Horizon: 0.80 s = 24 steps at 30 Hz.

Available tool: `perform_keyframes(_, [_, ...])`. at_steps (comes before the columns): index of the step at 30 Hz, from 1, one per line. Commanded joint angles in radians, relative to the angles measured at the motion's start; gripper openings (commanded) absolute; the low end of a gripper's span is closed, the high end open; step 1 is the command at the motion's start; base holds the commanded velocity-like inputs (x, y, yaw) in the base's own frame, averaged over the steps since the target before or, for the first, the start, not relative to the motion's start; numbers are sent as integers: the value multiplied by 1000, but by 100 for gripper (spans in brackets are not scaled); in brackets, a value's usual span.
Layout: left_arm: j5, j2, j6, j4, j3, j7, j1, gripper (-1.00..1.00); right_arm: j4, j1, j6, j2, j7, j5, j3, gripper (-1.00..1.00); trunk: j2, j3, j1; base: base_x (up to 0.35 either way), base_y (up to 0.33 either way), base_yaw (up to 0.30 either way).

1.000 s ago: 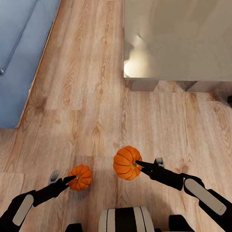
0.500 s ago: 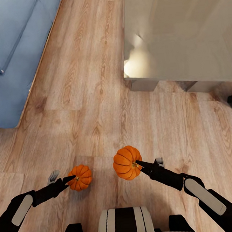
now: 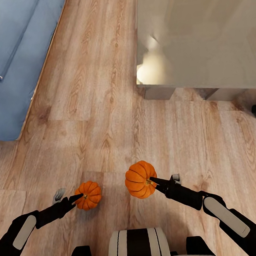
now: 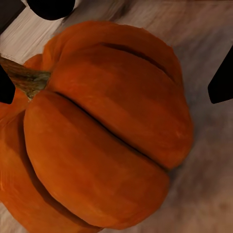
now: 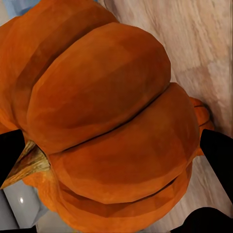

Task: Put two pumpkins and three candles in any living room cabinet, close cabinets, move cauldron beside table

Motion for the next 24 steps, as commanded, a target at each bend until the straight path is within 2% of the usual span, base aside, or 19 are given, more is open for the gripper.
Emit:
perform_keyframes(1, [2, 0, 6, 0, 1, -2, 0, 100, 0, -1, 7, -1, 0, -13, 2, -100, 0, -4, 0, 0, 0, 0])
perform_keyframes(10, [3, 0, 6, 0, 1, -3, 0, 100, 1, -1, 7, -1, 0, -13, 2, -100, -1, -8, 1, 0, 0, 0])
perform_keyframes(13, [3, -1, 6, 0, 1, -4, 0, 100, 0, -1, 7, -1, 1, -13, 2, -100, -1, -20, 2, 0, 0, 0])
perform_keyframes(24, [1, -2, 5, -1, -1, -5, 0, 100, 0, -1, 8, -1, 1, -14, 2, -100, -1, -20, 2, 0, 0, 0])
